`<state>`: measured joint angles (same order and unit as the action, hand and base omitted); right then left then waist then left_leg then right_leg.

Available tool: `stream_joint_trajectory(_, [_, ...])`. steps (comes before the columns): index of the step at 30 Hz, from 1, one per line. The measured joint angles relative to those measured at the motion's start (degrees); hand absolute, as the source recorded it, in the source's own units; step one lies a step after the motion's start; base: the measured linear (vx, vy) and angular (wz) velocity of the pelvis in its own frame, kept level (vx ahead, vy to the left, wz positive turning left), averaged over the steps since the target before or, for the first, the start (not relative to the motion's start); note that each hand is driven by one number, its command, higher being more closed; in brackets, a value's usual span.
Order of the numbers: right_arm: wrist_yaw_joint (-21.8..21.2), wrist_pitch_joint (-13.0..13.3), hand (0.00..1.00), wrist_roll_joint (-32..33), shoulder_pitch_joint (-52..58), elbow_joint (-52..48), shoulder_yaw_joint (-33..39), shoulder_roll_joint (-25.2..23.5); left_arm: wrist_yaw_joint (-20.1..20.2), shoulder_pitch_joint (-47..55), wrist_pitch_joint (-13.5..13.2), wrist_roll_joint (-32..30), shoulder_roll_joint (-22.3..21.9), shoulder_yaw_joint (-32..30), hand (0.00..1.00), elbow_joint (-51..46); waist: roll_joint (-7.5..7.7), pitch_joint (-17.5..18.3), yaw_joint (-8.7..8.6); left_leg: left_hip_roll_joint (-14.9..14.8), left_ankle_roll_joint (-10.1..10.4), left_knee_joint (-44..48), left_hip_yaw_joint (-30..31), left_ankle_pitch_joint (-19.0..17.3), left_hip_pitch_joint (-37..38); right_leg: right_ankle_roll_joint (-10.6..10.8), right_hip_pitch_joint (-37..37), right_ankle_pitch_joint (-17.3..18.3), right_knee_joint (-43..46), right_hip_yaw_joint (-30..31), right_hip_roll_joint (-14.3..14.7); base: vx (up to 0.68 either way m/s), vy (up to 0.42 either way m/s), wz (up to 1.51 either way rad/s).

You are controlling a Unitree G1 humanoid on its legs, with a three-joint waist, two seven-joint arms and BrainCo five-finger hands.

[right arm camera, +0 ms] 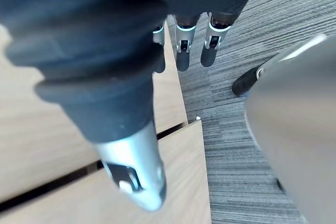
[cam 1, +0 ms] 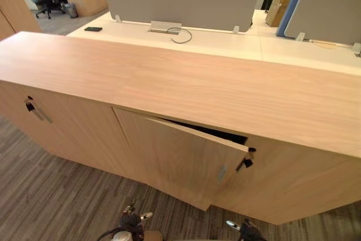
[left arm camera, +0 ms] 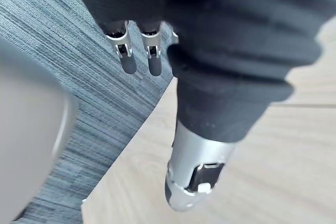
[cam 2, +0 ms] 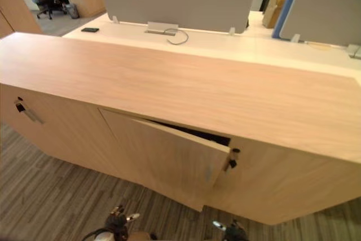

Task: Walk over to the cabinet, pick up the folder, carry it to the office cabinet, place the folder inside the office cabinet, then close the office cabinet door

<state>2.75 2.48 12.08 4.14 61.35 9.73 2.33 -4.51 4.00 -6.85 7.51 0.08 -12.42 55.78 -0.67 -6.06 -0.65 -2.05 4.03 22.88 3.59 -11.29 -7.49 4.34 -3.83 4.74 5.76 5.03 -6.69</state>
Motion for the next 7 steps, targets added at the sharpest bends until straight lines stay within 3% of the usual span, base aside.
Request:
stream_joint_trajectory(2, [0.0,0.0,0.00,0.0,0.3,0.4,-0.6,0.0,-0.1,1.1,-0.2,0.1,0.1,-2.6,0.00,0.1,0.73,0.7,0.64,1.5,-1.4,-3.6,-1.5,0.8,2.6,0.0,-0.7,-0.1,-0.5,-0.4,-1.8,0.14,0.144,-0.12])
stream_joint_trajectory(7, [-0.3,0.5,0.00,-0.1,1.4,1.9,-0.3,-0.1,1.3,3.0,-0.1,-1.2,1.0,-2.0,0.00,3.4,1.40,4.2,0.91,1.8,-1.9,-11.2,-3.1,3.1,7.1,0.6,-1.5,-0.4,-2.9,-1.7,-2.2,0.19,0.022,-0.20])
